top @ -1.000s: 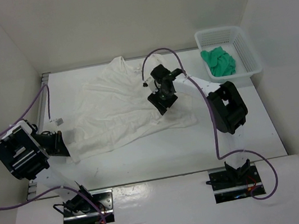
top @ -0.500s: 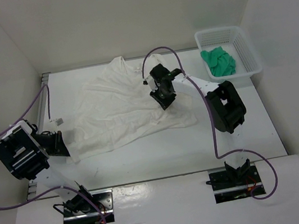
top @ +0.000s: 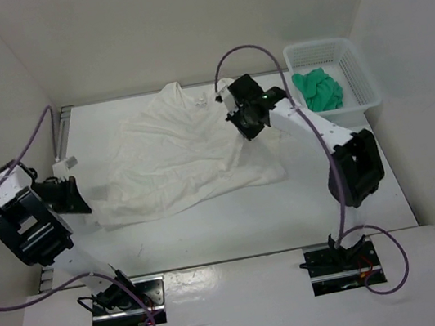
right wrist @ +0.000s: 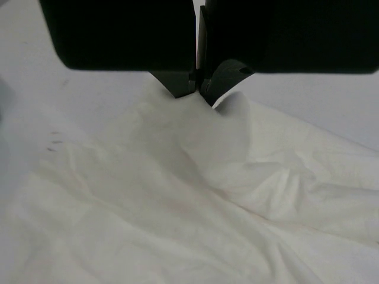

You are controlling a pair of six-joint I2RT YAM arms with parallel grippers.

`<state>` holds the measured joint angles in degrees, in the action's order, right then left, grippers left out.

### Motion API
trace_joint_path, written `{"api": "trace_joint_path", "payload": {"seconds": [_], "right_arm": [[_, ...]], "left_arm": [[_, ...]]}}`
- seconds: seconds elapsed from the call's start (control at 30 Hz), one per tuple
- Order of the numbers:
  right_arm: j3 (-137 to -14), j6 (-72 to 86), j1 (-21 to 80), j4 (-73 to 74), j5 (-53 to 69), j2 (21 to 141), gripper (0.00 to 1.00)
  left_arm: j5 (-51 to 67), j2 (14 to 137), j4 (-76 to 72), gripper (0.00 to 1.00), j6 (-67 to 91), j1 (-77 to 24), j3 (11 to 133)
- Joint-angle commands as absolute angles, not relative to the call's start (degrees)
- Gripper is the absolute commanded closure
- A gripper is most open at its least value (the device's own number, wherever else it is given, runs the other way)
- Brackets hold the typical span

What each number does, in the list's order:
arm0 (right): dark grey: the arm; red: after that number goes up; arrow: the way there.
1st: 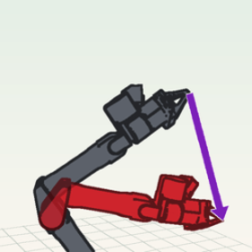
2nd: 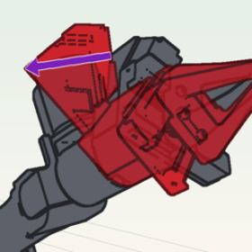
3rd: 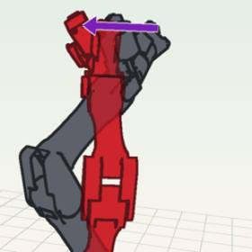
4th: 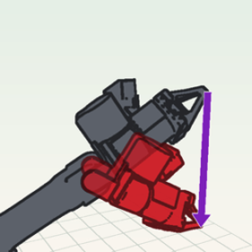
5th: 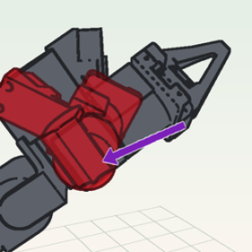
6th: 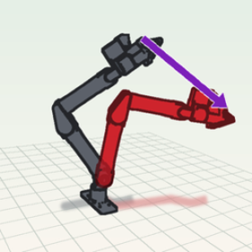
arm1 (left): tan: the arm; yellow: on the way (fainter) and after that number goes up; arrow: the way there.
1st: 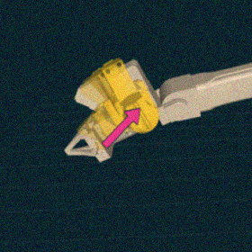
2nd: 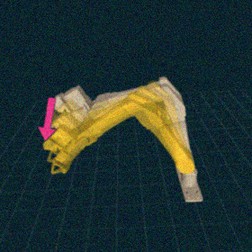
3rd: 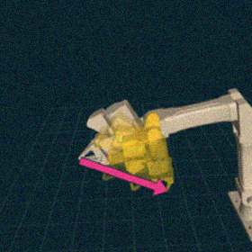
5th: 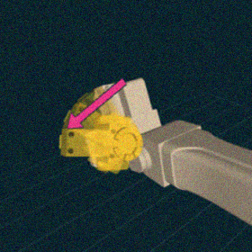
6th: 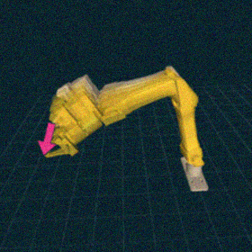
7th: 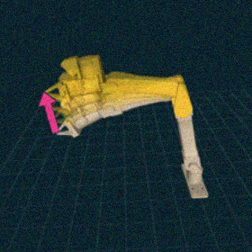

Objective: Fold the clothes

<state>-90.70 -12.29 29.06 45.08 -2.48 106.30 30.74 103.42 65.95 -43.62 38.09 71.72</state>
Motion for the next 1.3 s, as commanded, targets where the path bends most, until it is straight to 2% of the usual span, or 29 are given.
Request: {"api": "trace_joint_path", "payload": {"seconds": [0.0, 0.23, 0.27, 0.4, 0.67, 0.93, 1.03, 1.13, 1.27], "right_arm": [[-96.0, -13.4, 27.6, 48.1, -6.5, 93.4, 1.00], [-90.2, -15.7, 23.6, 48.8, -11.4, 76.7, 1.00], [-86.5, -16.5, 18.8, 48.2, -12.1, 72.6, 1.00], [-84.0, -17.7, 14.0, 48.2, -10.1, 67.7, 1.00], [-81.9, -18.3, 12.4, 49.5, -10.1, 56.7, 1.00], [-83.1, -15.6, 12.4, 49.5, -7.7, 54.2, 1.00], [-83.1, -13.9, 12.4, 49.5, -4.9, 57.2, 1.00], [-83.1, -12.5, 12.4, 51.9, -3.2, 60.8, 1.00], [-84.3, -14.9, 12.4, 55.9, -2.6, 59.0, 1.00]], "left_arm": [[37.4, 97.0, 74.3, 1.00, -45.7, 39.9, 81.3], [37.9, 91.5, 74.3, 1.00, -41.1, 40.4, 87.6], [39.0, 91.0, 74.3, 1.00, -40.5, 41.0, 87.6], [40.4, 90.4, 74.3, 1.00, -40.0, 43.1, 88.2], [42.9, 87.4, 74.3, 1.00, -39.5, 44.2, 88.8], [44.6, 80.7, 74.3, 1.00, -40.5, 44.2, 90.4], [44.6, 80.0, 74.3, 1.00, -39.7, 41.2, 91.0], [41.8, 80.0, 74.3, 1.00, -37.8, 39.1, 89.9], [37.4, 76.5, 74.3, 1.00, -41.2, 38.5, 88.6]]}}
